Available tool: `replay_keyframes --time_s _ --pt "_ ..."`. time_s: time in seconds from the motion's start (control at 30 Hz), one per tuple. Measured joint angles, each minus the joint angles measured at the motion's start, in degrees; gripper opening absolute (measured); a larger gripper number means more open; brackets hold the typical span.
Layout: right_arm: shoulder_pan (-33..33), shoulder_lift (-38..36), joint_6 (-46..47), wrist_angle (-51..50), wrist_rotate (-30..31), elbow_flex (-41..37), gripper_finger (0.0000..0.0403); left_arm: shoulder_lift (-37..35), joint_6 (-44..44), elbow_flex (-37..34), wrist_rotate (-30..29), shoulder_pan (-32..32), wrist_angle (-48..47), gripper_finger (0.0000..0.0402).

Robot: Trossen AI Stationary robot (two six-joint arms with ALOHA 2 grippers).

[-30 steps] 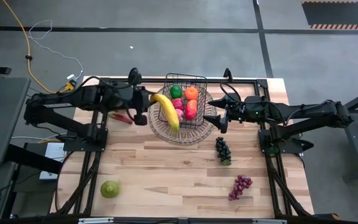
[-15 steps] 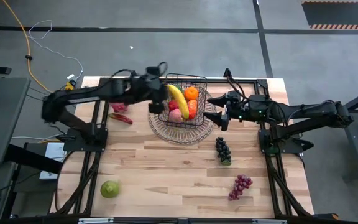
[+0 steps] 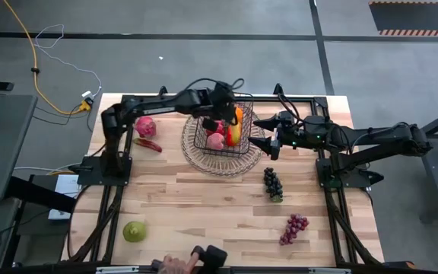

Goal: Build produce basket
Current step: Put the yellow banana into the black wire basket, then put the black grapes into the black wire basket

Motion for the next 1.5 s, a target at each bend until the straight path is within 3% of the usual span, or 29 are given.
replay_keyframes --time_s 0.3,0.6,1.0,1.13,1.3,1.5 --pt "0.01 0.00 0.40 -0.01 1.66 0.00 0.0397 3.12 6.71 0.02 3.61 -0.37 2.88 0.0118" --pt "0.00 0.00 0.50 -0.01 1.94 0.00 0.0397 3.18 6.52 0.04 4.53 -0.52 8.81 0.0121" --pt "0.02 0.00 1.31 -0.02 1.92 0.00 0.0397 3.13 3.55 -0.59 5.02 -0.94 8.32 0.0222" --pt "0.02 0.00 1.60 -0.02 1.92 0.00 0.0397 3.11 3.53 -0.59 2.06 -2.13 8.41 0.0246" --pt "0.02 0.00 1.51 -0.02 1.92 0.00 0.0397 2.30 2.05 0.59 -2.68 -3.81 7.86 0.0257" --pt "0.02 0.00 1.42 -0.02 1.92 0.00 0.0397 -3.90 -3.80 0.92 -1.98 -4.72 7.24 0.0253"
